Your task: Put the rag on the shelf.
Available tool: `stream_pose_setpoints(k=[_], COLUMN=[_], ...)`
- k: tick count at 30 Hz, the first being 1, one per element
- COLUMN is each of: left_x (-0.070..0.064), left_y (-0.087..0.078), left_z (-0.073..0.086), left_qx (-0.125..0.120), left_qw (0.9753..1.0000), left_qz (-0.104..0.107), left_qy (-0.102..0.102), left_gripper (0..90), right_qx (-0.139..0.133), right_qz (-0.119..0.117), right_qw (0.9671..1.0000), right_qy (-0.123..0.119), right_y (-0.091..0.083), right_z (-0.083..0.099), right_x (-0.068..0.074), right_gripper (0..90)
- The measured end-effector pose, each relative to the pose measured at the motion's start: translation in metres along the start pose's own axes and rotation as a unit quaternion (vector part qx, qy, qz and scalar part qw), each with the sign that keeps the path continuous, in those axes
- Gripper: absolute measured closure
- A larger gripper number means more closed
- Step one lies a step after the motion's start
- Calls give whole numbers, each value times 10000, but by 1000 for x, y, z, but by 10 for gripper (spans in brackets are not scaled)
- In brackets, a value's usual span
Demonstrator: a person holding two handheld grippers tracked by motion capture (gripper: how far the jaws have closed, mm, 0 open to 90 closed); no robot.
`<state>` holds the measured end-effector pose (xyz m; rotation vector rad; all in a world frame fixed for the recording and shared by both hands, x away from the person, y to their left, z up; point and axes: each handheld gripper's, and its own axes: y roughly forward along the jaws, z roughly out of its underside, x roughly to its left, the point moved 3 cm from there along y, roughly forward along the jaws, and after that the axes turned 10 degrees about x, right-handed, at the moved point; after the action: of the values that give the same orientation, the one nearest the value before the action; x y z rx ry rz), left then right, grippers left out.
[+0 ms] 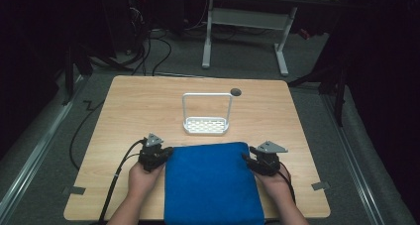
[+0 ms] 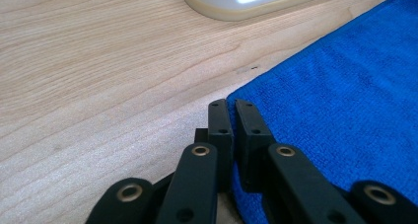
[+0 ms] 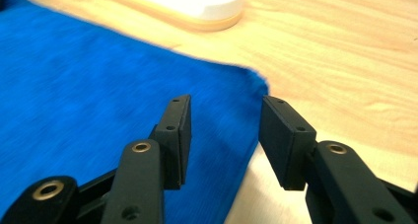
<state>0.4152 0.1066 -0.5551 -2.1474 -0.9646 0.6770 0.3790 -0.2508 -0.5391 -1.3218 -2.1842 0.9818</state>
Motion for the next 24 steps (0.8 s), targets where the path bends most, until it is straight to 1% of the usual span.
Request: stream_pose_setpoints(k=[1,2,3,4,5,6,8,9,10,11,12,13,14,15,17,18,19,20,22,23,24], left_x=[0,0,0,0,1,1,1,1,1,1,1,0,0,0,0,1,0,0,-1,-3,-2], left_y=[0,0,0,0,-1,-1,-1,-1,-1,-1,-1,-2,-2,-2,-3,-3,-5,-5,-7,-9,-11], left_z=[0,0,0,0,0,0,0,0,0,0,0,0,0,1,1,1,2,2,3,4,4], left_qx=[-3,-3,-2,-13,-26,-26,-37,-38,-47,-47,-56,-86,-86,-98,-124,-149,-237,-237,-343,-416,-524], left_qw=[10000,10000,10000,10000,10000,10000,10000,10000,10000,10000,10000,10000,10000,9999,9999,9999,9997,9997,9993,9990,9985], left_qz=[5,8,16,14,17,17,26,24,41,41,44,29,29,28,41,37,47,47,72,80,100], left_qy=[-2,-3,-4,-12,0,0,-3,-7,-30,-30,-31,-21,-21,-13,-7,0,25,25,95,147,148], left_gripper=[864,864,864,864,864,864,864,864,864,864,864,865,866,866,867,868,868,868,868,868,869], right_qx=[178,178,171,177,238,238,254,364,383,383,381,382,382,384,375,347,291,291,167,135,65], right_qz=[77,77,78,45,43,43,-38,22,66,66,80,77,77,97,70,15,-23,-23,-17,-50,-54], right_qw=[9998,9998,9998,9996,9993,9993,9991,9989,9989,9989,9990,9991,9991,9992,9992,9993,9995,9995,9998,9999,9999], right_qy=[69,69,117,198,295,295,346,293,260,260,212,166,166,99,86,100,95,95,89,91,64], right_y=[9,9,12,16,21,21,26,31,32,32,32,31,31,31,31,30,29,29,26,25,23], right_z=[-5,-5,-7,-9,-14,-14,-17,-18,-17,-17,-17,-17,-17,-17,-17,-17,-16,-16,-15,-15,-13], right_x=[-4,-4,-7,-9,-14,-14,-15,-14,-12,-12,-11,-8,-8,-5,-5,-5,-4,-4,-3,-2,1], right_gripper=[553,553,563,565,587,587,624,675,702,702,731,819,819,861,867,870,875,875,877,877,878])
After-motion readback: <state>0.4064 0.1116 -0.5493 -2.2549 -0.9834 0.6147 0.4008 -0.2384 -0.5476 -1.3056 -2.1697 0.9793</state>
